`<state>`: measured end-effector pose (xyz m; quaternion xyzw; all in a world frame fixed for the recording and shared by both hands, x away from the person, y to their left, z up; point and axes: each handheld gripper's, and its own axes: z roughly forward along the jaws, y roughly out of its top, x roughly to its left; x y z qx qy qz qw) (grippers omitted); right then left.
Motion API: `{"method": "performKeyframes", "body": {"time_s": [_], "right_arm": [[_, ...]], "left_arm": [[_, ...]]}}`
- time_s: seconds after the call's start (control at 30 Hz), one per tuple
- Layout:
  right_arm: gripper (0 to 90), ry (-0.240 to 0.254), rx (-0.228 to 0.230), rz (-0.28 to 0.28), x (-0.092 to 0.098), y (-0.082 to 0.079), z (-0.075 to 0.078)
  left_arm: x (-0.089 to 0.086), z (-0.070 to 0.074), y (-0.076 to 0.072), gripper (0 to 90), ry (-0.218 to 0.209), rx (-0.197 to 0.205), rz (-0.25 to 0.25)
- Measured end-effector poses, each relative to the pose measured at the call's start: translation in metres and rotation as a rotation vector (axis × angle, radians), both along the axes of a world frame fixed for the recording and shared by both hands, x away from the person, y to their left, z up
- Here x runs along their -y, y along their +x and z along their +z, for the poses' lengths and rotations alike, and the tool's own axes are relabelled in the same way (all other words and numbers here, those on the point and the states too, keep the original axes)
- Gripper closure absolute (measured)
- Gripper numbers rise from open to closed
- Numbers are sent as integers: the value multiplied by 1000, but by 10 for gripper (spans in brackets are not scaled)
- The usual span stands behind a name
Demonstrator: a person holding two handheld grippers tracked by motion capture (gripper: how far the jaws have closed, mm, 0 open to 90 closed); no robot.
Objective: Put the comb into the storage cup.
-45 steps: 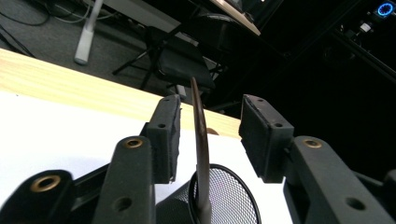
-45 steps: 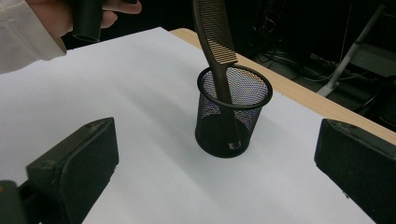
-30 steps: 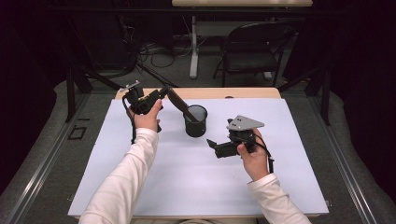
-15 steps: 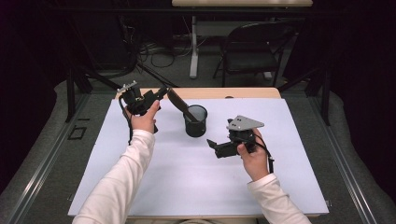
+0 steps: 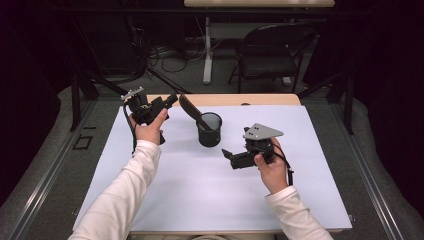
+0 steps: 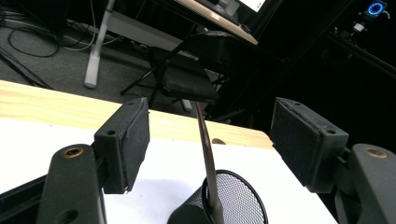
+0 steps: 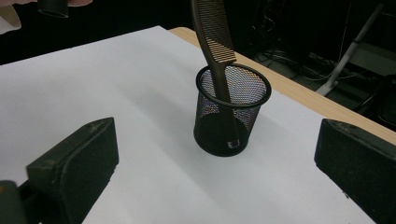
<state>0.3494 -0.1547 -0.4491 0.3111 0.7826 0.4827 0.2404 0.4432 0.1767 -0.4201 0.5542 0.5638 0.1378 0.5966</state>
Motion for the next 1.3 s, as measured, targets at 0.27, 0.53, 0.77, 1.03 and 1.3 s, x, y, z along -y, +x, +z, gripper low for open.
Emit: {"method": "performKeyframes", "body": {"time_s": [0.27,0.53,0.77,1.03,1.3], "right_arm": [[0,1,2,-1,0,0,0],[0,3,2,-1,0,0,0],[0,2,2,0,0,0,0],[0,3,1,1,0,-1,1],[0,8,-1,0,0,-1,1]], "left_arm": [[-4,3,-5,288,38,3,-21],[-8,7,-13,289,69,21,-64],[-11,9,-20,250,117,14,-95],[-14,13,-28,190,161,40,-127],[-14,16,-35,158,198,51,-170]]}}
